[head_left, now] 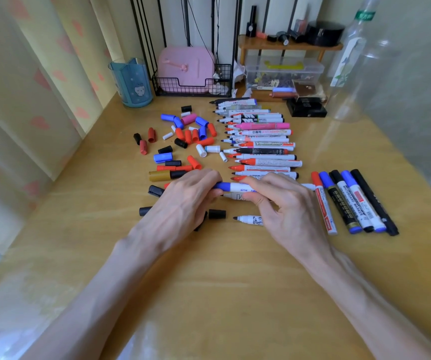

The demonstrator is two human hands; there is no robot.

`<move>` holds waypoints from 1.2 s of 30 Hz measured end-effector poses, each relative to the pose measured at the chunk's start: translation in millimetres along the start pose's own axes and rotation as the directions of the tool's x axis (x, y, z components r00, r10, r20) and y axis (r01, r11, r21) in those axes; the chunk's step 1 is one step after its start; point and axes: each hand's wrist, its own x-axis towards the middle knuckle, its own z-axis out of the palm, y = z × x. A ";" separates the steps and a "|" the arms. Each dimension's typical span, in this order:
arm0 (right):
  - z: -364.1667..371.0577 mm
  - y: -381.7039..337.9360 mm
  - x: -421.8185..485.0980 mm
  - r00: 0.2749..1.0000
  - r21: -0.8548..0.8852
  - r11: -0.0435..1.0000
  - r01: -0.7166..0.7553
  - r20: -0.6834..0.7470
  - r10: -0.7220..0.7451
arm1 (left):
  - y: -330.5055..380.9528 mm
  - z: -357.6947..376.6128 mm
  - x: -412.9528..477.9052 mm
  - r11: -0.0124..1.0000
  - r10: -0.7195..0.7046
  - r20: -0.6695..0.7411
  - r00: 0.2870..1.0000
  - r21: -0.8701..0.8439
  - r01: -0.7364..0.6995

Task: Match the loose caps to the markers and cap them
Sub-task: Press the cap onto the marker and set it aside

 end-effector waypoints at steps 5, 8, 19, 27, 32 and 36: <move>-1.3 -0.3 0.2 1.000 0.013 1.000 -0.007 0.002 0.007 | -0.1 -2.8 0.7 1.000 0.016 0.004 1.000 -0.020 -0.016; -0.1 2.2 -1.1 1.000 -0.012 1.000 -0.014 0.019 0.015 | 1.5 1.8 1.0 0.998 0.007 0.049 0.999 -0.060 -0.004; 2.3 -13.7 3.4 0.998 -0.020 0.999 -0.031 0.058 0.032 | -0.4 0.1 4.3 0.969 -0.065 -0.017 0.998 -0.242 0.059; -24.1 4.6 8.1 0.987 -0.101 0.983 -0.151 0.047 0.156 | 10.1 13.0 24.5 0.913 -0.188 -0.071 0.980 -0.381 0.148; -61.6 40.7 11.2 0.871 -0.231 0.861 -0.453 0.089 0.483 | 27.5 33.9 43.8 0.930 -0.142 -0.004 0.990 -0.343 0.132; -83.2 68.4 7.4 0.750 -0.308 0.729 -0.612 0.066 0.658 | 40.7 49.2 51.8 0.939 -0.078 0.044 0.996 -0.332 0.088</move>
